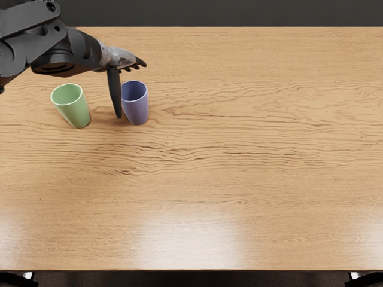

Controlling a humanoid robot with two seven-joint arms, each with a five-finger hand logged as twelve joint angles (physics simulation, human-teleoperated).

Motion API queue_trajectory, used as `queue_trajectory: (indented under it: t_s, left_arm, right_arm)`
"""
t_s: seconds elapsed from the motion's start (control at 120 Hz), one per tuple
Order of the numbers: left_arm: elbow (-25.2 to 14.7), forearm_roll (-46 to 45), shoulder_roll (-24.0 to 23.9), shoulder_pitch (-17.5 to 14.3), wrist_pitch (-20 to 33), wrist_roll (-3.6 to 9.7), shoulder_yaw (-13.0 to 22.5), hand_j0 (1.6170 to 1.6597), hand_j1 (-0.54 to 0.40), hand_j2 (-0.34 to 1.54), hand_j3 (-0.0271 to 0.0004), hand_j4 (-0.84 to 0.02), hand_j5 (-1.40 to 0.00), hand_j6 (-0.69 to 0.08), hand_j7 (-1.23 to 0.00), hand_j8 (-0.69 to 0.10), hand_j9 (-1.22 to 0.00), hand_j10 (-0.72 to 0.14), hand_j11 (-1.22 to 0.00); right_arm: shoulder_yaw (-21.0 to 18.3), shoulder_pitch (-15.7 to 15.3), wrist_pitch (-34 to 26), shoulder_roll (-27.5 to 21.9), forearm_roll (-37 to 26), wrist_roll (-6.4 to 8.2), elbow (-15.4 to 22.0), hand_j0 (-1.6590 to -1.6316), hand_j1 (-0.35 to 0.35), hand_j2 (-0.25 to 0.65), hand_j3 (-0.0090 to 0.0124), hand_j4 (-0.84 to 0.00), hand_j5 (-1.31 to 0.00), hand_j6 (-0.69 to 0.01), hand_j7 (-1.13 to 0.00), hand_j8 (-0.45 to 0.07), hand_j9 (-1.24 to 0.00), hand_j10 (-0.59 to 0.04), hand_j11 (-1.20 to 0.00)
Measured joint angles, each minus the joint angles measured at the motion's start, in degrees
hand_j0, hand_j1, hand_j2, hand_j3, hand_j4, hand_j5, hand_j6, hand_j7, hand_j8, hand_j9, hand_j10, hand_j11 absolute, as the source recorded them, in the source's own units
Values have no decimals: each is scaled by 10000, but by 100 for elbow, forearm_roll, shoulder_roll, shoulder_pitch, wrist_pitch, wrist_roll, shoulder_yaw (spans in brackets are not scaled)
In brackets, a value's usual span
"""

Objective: Pick up cup and place in cup with left hand

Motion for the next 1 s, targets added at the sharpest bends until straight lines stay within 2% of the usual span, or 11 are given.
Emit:
queue_trajectory:
  t_s: [0.067,0.433,0.925,1.0]
  left_arm:
    - [171,0,-218,-2,6,-1,11,16581,3491,6,0,-25,-4,-34,-2,-30,-1,-20,0]
    - [1106,131,-715,2,10,-40,84,16581,3452,13,0,-57,-49,-65,-48,-62,-47,-53,-46]
    - [1450,172,-1003,204,22,-63,214,16581,3337,32,0,-151,-175,-159,-174,-157,-173,-148,-172]
    - [1460,272,-1018,213,162,-64,290,16581,3231,51,0,-239,-290,-247,-288,-244,-288,-236,-287]
  right_arm:
    - [0,0,0,0,0,0,0,-16581,-3202,-50,0,-238,-311,-237,-311,-238,-311,-238,-311]
    - [0,0,0,0,0,0,2,-16581,-3202,-50,0,-238,-311,-237,-311,-238,-311,-238,-311]
    - [0,0,0,0,0,0,7,-16581,-3202,-50,0,-238,-311,-237,-311,-238,-311,-238,-311]
    - [0,0,0,0,0,0,7,-16581,-3202,-50,0,-238,-311,-237,-311,-238,-311,-238,-311]
